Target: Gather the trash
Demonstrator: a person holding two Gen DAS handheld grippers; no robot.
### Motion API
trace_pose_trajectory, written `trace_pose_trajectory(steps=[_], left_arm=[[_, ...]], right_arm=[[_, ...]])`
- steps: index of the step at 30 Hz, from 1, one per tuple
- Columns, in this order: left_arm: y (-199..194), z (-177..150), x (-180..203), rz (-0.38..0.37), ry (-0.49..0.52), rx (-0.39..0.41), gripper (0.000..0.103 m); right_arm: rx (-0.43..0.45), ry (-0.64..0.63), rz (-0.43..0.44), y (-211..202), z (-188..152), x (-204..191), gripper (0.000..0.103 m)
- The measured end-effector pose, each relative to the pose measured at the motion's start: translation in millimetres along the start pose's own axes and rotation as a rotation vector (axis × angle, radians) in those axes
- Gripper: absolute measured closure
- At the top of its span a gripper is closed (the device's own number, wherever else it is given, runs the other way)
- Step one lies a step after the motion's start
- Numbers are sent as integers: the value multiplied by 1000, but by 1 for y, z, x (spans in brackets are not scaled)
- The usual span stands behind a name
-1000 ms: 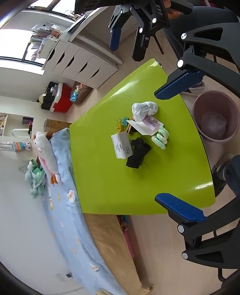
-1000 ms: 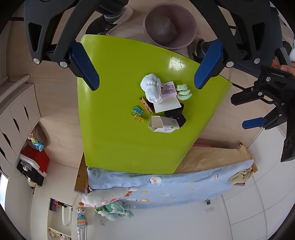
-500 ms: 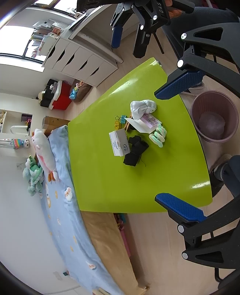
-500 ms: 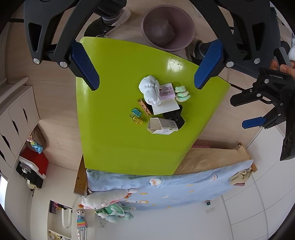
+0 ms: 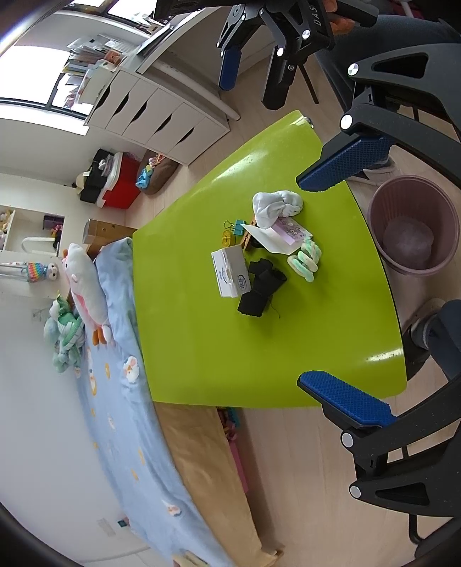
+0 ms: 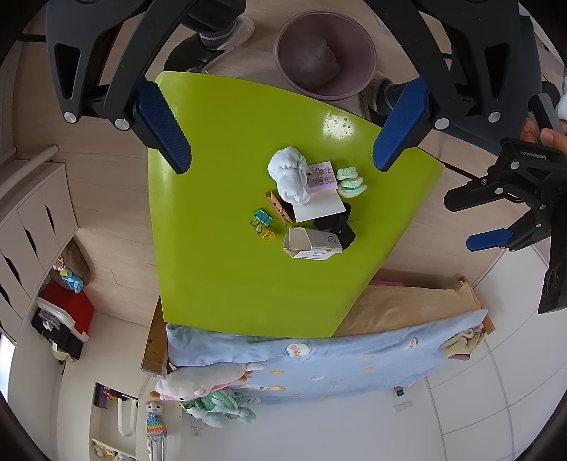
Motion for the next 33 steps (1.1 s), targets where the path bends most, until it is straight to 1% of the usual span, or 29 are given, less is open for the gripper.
trace_pose_trajectory(steps=[17, 33], left_arm=[[-2, 3, 2, -8, -1, 2, 6], [0, -1, 8, -14, -1, 0, 6]], right_arm=[[-4, 3, 6, 0, -2, -1, 3], [-9, 4, 10, 3, -9, -2, 3]])
Point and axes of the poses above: each gripper's, at about its wrist camera, not at the fingertips, and y roughly the way its jaws point, x to its right, z to its top, the point moved 7 cm from there along y, roughly the way its jaws point, and after that the axes turned 3 degrees about y, right-handed, at the moved point
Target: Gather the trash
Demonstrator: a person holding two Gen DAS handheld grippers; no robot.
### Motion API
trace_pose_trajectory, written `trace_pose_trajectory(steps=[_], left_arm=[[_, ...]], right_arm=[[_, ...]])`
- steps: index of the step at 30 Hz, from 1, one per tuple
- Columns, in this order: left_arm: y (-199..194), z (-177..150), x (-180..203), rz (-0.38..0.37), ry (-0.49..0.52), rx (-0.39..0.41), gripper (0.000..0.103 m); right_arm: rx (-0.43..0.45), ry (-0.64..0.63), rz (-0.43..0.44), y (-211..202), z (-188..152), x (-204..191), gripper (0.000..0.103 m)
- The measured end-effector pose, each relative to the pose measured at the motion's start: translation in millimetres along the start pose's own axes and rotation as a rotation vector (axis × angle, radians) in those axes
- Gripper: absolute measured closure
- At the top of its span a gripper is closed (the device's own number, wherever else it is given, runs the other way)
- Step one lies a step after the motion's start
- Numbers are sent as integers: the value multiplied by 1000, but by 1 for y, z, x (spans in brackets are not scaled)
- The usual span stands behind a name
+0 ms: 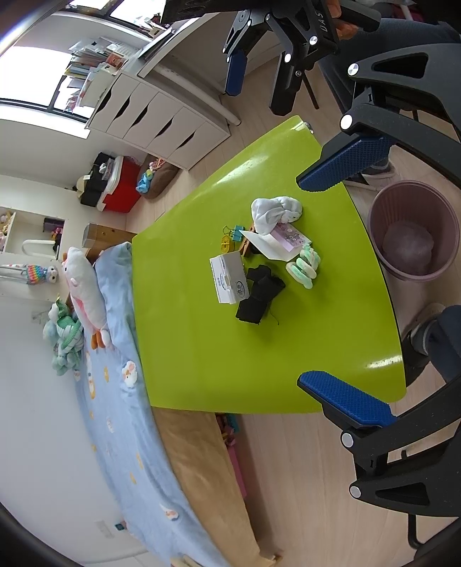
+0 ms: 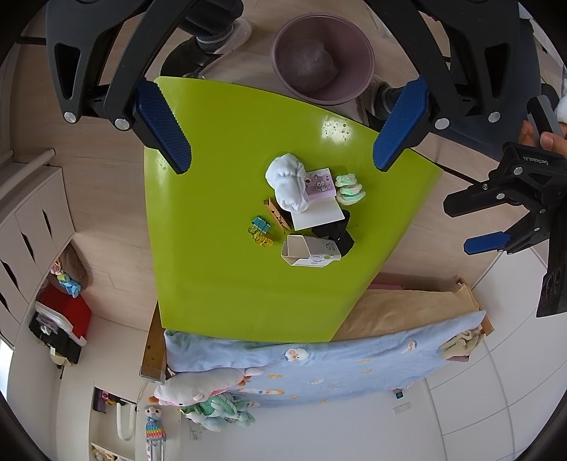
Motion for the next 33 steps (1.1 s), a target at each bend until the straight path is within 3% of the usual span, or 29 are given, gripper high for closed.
trace_pose_trajectory(steps=[21, 33], left_arm=[[6, -5, 0, -14, -8, -2, 6], [8, -10, -4, -18, -5, -9, 6]], right_arm=[[-54, -17, 16, 24, 2, 2, 3], [-208, -120, 55, 87, 6, 0, 3]])
Point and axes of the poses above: each gripper's, at about its wrist camera, not at the fingertips, and y roughly the way its jaws point, x to its right, z to its top, the point moved 7 cm from there along y, roughly the way its jaws point, and after that the axes turned 3 degrees about y, right-handed, at the moved point
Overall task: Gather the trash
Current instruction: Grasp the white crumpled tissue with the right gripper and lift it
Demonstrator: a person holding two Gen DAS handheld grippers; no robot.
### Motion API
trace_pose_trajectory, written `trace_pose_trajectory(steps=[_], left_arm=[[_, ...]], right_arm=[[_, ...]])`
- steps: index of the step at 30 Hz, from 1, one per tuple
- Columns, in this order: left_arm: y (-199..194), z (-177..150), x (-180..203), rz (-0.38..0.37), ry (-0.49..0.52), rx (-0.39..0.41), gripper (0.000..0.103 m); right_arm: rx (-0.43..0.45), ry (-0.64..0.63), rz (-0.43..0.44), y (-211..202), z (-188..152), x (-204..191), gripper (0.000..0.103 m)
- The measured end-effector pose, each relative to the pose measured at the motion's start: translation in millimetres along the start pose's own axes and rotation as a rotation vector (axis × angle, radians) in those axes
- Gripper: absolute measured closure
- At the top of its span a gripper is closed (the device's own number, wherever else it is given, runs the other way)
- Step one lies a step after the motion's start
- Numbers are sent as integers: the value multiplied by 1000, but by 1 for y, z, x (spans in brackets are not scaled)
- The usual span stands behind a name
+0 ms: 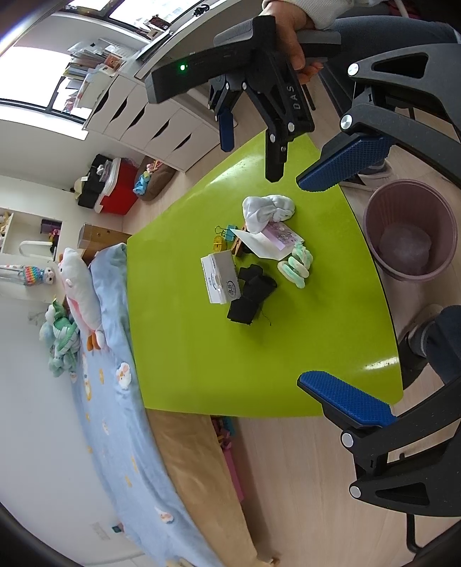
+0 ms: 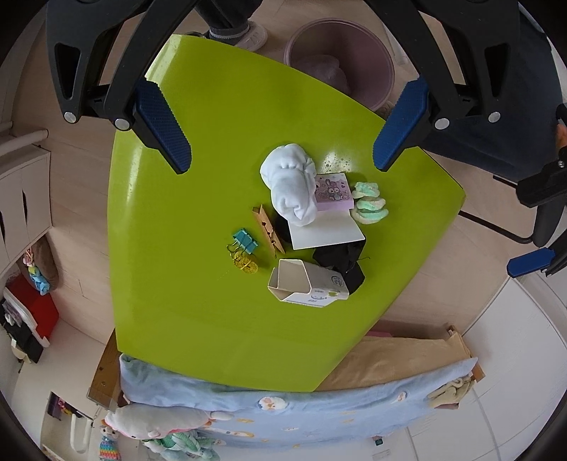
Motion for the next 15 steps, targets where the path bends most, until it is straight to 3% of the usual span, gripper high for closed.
trace_pose_trajectory(steps=[5, 7, 10, 15], left_arm=[[1, -4, -2, -3, -1, -11, 6], [2, -6, -3, -4, -1, -17, 6], [4, -8, -2, -9, 5, -30, 6], [7, -11, -1, -17, 14, -44, 6]], right_arm=[[-58, -58, 3, 27, 4, -6, 7], [-92, -67, 11, 38, 4, -6, 23], [-130, -74, 13, 52, 2, -5, 31], [-152, -68, 20, 62, 2, -2, 57]])
Point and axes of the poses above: each gripper's, at about its wrist camera, not at the fingertips, and y roughly the way its jaws point, x to its right, z to its top, the point moved 7 cm from there along y, roughly the way its jaws point, and after that the axes turned 3 degrees about y, right-handed, at the moved point
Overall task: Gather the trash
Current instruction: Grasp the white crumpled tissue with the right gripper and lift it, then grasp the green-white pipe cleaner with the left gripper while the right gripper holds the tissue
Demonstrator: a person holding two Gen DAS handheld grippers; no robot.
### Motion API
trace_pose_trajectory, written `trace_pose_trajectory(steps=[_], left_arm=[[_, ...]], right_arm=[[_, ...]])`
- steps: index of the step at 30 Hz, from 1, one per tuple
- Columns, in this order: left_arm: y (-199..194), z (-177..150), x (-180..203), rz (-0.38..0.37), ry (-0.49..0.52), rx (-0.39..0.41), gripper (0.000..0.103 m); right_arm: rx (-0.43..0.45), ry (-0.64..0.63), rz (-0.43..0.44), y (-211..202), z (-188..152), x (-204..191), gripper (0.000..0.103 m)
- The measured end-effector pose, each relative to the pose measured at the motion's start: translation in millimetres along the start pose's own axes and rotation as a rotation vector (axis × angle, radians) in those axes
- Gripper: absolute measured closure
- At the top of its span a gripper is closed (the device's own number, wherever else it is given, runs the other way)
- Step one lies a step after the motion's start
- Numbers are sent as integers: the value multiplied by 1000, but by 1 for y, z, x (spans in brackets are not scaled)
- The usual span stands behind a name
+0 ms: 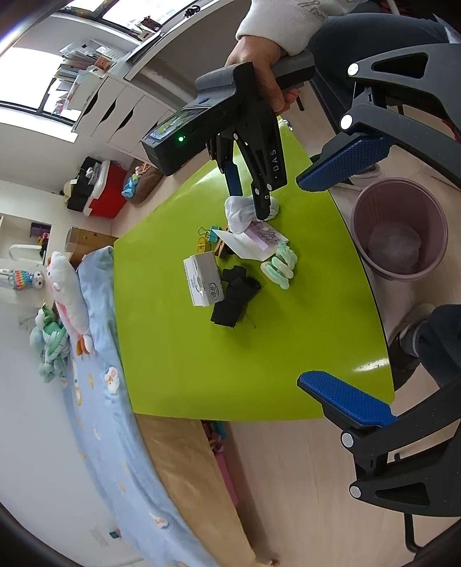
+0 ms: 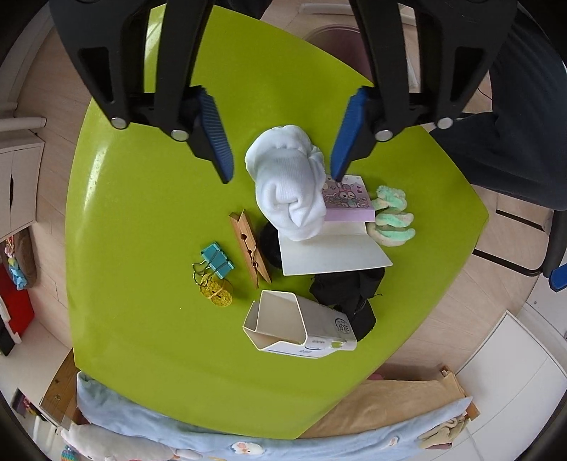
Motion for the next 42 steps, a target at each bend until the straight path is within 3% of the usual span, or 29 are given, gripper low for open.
trace_pose_trajectory(steps=[3, 6, 23, 34, 40, 42], left_arm=[[2, -2, 0, -3, 1, -6, 6], [5, -1, 1, -8, 3, -12, 6], [53, 5, 3, -32, 91, -97, 6], [109, 2, 14, -68, 215, -253, 6], [128, 2, 22, -59, 265, -269, 6], [131, 2, 24, -66, 273, -270, 16]], right_arm=[[-1, 1, 8, 1, 0, 0, 68], [10, 5, 5, -2, 1, 2, 70], [109, 141, 54, -50, -25, 12, 71], [107, 173, 48, -56, -40, 22, 71], [106, 186, 46, -56, -46, 27, 71], [104, 190, 46, -56, -46, 28, 71]])
Point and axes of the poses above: each gripper's, at about its wrist camera, not at the fingertips, and y roughly the way its jaws point, x to its right, z to its top, the point moved 7 cm from there along y, roughly the way its jaws point, and after that the axes turned 3 degrees about y, right-handed, at the moved point
